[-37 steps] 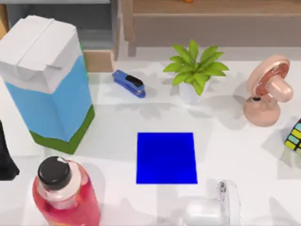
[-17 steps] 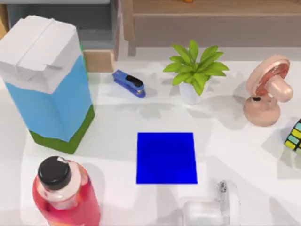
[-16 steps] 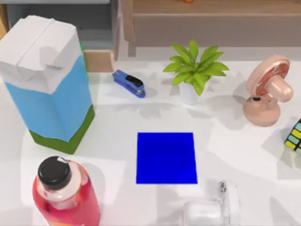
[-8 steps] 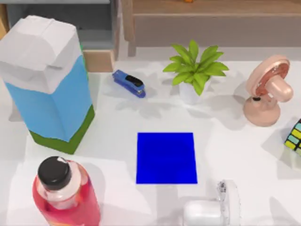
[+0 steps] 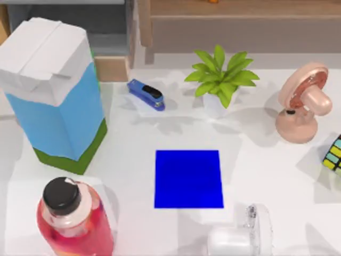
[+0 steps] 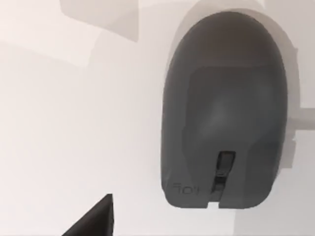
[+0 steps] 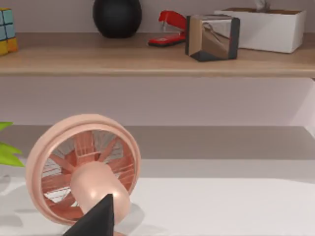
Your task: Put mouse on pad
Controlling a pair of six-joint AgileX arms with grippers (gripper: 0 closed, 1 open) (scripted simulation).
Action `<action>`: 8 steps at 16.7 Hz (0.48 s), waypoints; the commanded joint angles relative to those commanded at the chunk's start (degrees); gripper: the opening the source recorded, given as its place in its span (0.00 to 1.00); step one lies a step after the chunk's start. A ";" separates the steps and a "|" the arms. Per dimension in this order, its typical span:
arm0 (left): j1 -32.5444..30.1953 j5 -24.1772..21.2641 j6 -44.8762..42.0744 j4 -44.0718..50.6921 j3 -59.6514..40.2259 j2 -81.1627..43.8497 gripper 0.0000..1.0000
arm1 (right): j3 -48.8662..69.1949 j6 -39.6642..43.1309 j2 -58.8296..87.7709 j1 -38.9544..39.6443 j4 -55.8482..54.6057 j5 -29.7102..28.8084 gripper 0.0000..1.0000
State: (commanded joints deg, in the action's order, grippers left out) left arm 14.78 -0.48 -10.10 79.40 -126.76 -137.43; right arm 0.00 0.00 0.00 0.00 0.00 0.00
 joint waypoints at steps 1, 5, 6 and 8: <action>0.00 0.01 0.06 0.18 -0.16 -0.20 1.00 | 0.00 0.00 0.00 0.00 0.00 0.00 1.00; -0.20 -0.05 0.01 0.07 0.00 -0.22 1.00 | 0.00 0.00 0.00 0.00 0.00 0.00 1.00; -0.17 -0.04 0.03 -0.11 0.18 -0.23 1.00 | 0.00 0.00 0.00 0.00 0.00 0.00 1.00; -0.08 0.00 0.11 -2.22 2.15 -0.53 1.00 | 0.00 0.00 0.00 0.00 0.00 0.00 1.00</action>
State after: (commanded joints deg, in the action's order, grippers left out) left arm 14.70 -0.47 -10.00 77.18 -124.60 -137.95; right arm 0.00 0.00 0.00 0.00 0.00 0.00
